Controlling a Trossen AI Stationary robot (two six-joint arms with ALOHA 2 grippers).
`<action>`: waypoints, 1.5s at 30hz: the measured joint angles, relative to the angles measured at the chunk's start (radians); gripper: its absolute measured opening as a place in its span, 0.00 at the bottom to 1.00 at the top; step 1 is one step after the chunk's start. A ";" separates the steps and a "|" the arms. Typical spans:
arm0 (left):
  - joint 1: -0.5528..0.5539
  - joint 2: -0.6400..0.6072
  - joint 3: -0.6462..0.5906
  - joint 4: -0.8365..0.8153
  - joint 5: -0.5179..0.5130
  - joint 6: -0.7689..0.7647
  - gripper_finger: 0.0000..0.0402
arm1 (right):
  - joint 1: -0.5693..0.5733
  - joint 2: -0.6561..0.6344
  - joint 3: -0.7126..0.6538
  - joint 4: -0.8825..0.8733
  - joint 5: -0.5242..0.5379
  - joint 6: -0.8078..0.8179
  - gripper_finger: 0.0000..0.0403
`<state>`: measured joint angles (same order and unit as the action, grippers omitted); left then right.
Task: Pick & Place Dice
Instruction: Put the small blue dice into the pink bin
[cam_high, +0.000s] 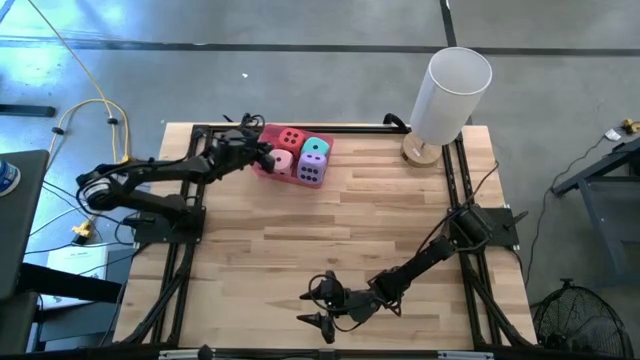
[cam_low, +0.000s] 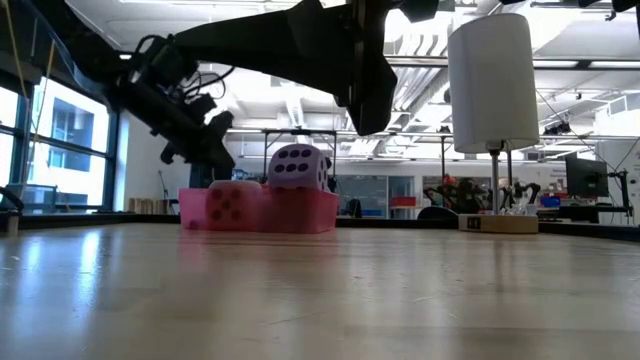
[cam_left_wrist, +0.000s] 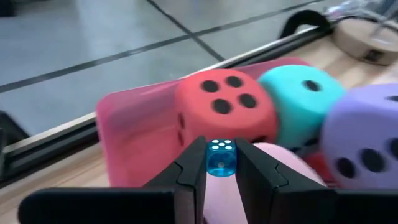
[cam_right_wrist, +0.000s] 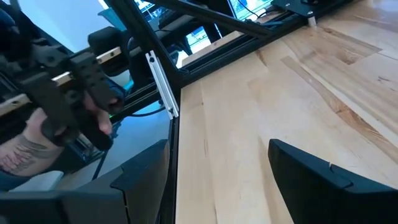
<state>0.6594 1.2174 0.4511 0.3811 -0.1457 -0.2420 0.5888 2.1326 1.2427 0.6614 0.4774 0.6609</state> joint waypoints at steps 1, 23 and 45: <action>0.000 0.011 0.000 0.007 -0.019 0.000 0.16 | 0.000 0.000 0.000 0.000 0.000 0.000 0.66; -0.050 0.054 0.000 -0.030 -0.129 0.106 0.17 | 0.002 0.001 0.000 -0.022 0.019 -0.003 0.66; 0.036 0.054 0.000 -0.084 -0.087 0.097 0.21 | -0.003 0.002 0.000 -0.045 0.022 -0.026 0.66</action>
<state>0.6949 1.2716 0.4511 0.2974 -0.2323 -0.1447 0.5863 2.1342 1.2427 0.6167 0.4992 0.6350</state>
